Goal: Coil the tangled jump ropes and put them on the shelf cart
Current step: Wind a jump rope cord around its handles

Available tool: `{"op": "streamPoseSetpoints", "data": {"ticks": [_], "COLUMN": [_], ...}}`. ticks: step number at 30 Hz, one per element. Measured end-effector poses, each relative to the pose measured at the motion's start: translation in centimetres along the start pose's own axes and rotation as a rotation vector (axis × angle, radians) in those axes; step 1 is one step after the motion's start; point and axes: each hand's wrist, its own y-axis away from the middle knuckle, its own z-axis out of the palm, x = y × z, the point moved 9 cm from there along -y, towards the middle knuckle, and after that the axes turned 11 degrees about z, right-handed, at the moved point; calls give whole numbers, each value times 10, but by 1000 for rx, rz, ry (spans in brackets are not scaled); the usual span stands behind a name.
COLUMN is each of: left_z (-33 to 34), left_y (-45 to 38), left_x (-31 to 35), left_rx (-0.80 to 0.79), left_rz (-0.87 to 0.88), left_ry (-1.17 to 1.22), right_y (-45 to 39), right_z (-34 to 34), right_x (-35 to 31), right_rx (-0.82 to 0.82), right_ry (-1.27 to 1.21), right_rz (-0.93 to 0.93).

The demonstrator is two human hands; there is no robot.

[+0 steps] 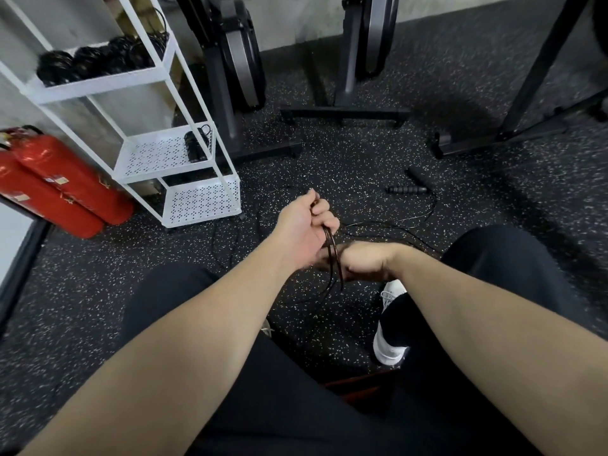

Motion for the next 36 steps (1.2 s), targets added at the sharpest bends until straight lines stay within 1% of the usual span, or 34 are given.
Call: {"op": "streamPoseSetpoints", "data": {"ticks": [1, 2, 4, 5, 6, 8, 12, 14, 15, 17, 18, 20, 21, 22, 23, 25, 27, 29, 31, 32, 33, 34, 36], "left_z": [-2, -7, -14, -17, -20, -29, -41, -43, -43, -44, -41, -35, -33, -29, -25, -16, -11, -8, -9, -9, -10, -11, -13], "left_y": [-1, -4, -5, -6, -6, -5, -4, 2, 7, 12, 13, 10, 8, 6, 5, 3, 1, 1, -1, -1, -3, -3, -2], "left_x": [6, 11, 18, 20, 22, 20, -17, -35, -43, -52, -51, -43, -37, -31, -25, -16, -11, -9, -5, -2, 0, 0, -2], "left_rx": [29, 58, 86, 81, 65, 5, -203, -324, -387, -470, -497, -470, -405, -324, -259, -179, -145, -130, -88, -65, -47, -32, 26], "left_rz": [17, 40, 65, 75, 85, 80, -25, -59, -81, -82, -41, 67, 98, 107, 103, 91, 76, 55, 48, 49, 50, 45, 29], "left_ry": [68, 111, 155, 127, 50, -198, -710, -1019, -1136, -1290, -1354, -1419, -1369, -1263, -1133, -888, -699, -585, -461, -405, -366, -331, -247], "right_y": [3, 6, 7, 9, 10, 14, 22, 25, 25, 24, 23, 24, 25, 25, 22, 14, 3, -3, -8, -10, -12, -13, -13], "right_z": [7, 11, 6, 1, -6, -21, -47, -60, -67, -78, -82, -87, -88, -86, -83, -70, -50, -35, -16, -7, -1, 0, 0], "right_x": [-5, -10, -15, -19, -23, -33, -40, -35, -30, -19, -14, -8, -6, -6, -5, -7, -4, 5, 11, 14, 18, 19, 16], "right_rx": [-61, -97, -140, -147, -137, -101, -132, -105, -76, -17, 4, 22, 47, 83, 114, 146, 110, 96, 49, 11, -13, 6, 65], "right_ry": [3, -53, -259, -396, -532, -774, -1255, -1415, -1484, -1604, -1657, -1705, -1657, -1554, -1404, -1003, -669, -368, 75, 256, 367, 405, 359], "right_rz": [-47, -96, -190, -220, -250, -328, -463, -501, -515, -528, -524, -516, -499, -460, -407, -313, -218, -91, -17, 3, 19, 32, 29]}}
